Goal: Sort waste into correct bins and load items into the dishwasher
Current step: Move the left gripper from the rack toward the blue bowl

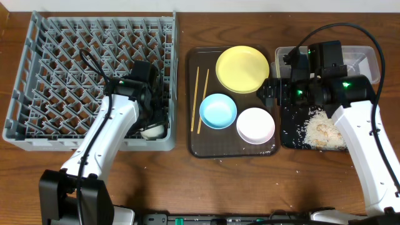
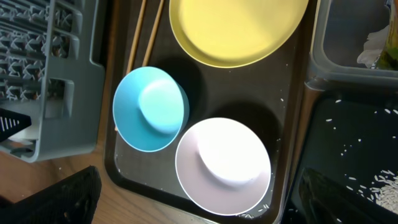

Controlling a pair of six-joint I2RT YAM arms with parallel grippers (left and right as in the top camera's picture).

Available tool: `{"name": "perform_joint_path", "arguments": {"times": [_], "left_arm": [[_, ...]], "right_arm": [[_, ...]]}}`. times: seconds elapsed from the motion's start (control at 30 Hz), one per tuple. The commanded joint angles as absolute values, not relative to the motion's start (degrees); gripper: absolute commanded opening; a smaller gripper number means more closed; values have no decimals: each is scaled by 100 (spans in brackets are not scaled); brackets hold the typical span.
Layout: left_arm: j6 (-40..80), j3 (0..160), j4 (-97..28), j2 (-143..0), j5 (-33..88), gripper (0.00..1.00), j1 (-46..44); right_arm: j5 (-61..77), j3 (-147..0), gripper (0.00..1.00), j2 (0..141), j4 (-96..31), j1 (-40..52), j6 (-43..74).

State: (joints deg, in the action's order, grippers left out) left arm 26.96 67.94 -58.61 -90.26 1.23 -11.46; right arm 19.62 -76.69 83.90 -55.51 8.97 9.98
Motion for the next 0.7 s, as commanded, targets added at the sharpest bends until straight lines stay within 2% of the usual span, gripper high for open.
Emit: {"name": "perform_joint_path", "arguments": {"times": [0.0, 0.07, 0.23, 0.47, 0.67], "left_arm": [[2681, 6761, -5881, -9056, 38, 81, -1166], [2681, 6761, -5881, -9056, 38, 85, -1166], [2624, 6816, -5867, -9054, 38, 85, -1166], [2383, 7852, -6390, -8925, 64, 85, -1177], [2314, 8250, -6512, -8552, 106, 85, -1505]], "right_arm": [[1949, -7682, 99, 8357, -5559, 950, 910], [1946, -7682, 99, 8357, -5559, 950, 910], [1946, -7682, 99, 8357, -5559, 950, 908], [1949, -7682, 99, 8357, -5551, 950, 913], [1949, -7682, 99, 8357, -5527, 950, 913]]}}
